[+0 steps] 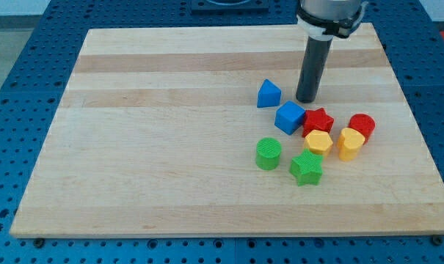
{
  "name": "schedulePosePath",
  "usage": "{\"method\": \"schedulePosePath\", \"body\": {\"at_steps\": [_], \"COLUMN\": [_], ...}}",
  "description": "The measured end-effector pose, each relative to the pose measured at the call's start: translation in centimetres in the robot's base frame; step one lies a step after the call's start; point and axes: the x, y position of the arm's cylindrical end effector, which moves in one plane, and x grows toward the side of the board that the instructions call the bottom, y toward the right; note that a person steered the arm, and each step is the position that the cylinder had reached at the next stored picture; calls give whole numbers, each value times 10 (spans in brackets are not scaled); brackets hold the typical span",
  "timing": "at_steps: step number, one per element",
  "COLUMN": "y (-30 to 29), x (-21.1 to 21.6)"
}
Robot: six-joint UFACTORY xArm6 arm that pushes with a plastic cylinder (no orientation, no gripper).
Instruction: Slide the blue triangle to the top of the blue cube
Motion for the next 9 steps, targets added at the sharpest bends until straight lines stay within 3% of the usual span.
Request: {"method": "schedulePosePath", "body": {"at_steps": [2,4,5,6,7,9], "y": [-96,-160,-145,-54,-14,-53], "x": [-37,13,13,13,14,14]}}
